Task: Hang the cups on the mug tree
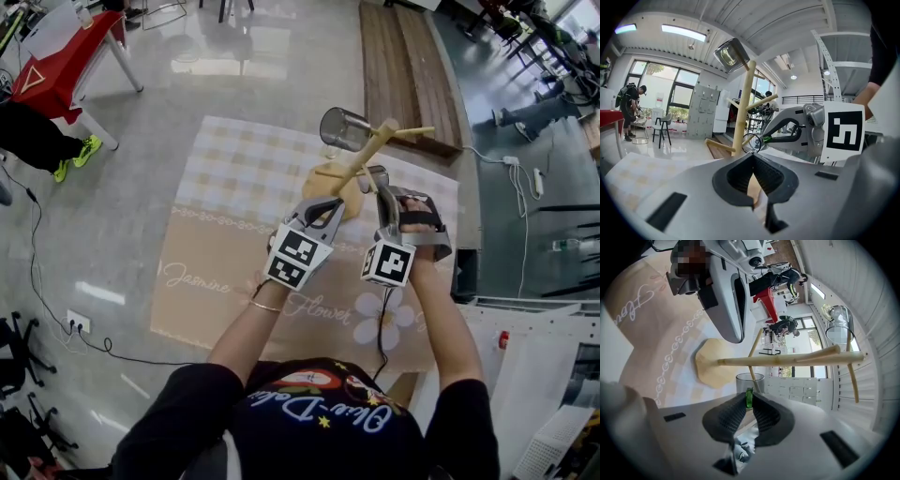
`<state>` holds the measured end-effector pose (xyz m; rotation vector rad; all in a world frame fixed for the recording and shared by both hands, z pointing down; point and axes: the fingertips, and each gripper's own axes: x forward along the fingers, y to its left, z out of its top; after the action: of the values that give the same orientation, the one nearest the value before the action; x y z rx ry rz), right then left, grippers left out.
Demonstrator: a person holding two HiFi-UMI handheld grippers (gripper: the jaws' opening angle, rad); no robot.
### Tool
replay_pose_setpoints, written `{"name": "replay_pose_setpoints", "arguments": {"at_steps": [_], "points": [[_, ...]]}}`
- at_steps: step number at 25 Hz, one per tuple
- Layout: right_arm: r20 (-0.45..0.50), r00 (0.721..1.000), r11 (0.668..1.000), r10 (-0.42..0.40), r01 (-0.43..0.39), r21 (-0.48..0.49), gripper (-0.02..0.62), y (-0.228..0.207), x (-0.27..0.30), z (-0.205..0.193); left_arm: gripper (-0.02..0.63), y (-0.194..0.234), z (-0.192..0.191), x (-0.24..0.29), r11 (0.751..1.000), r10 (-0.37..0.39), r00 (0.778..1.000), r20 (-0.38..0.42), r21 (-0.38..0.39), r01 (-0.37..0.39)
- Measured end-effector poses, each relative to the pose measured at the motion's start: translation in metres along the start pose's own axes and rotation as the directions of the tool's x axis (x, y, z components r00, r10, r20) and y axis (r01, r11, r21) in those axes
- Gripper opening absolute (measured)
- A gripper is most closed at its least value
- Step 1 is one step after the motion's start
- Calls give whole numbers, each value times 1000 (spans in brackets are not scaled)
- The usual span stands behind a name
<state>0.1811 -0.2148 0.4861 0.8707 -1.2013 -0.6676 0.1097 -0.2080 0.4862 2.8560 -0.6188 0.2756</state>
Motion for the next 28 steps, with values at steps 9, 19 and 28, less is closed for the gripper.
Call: {"name": "replay_pose_setpoints", "arguments": {"at_steps": [9, 19, 28], "points": [[29, 998, 998, -48, 49, -34, 51, -1, -4, 9, 8, 1, -2, -4, 1000, 10, 1000, -7, -6, -10], [43, 996, 996, -77, 79, -44, 51, 3, -6, 11, 8, -1, -8, -6, 1000, 16, 1000, -16, -7, -16], [55, 993, 993, -103, 106, -56, 49, 3, -8, 13, 8, 1, -6, -5, 1000, 24, 1000, -15, -9, -24]]}}
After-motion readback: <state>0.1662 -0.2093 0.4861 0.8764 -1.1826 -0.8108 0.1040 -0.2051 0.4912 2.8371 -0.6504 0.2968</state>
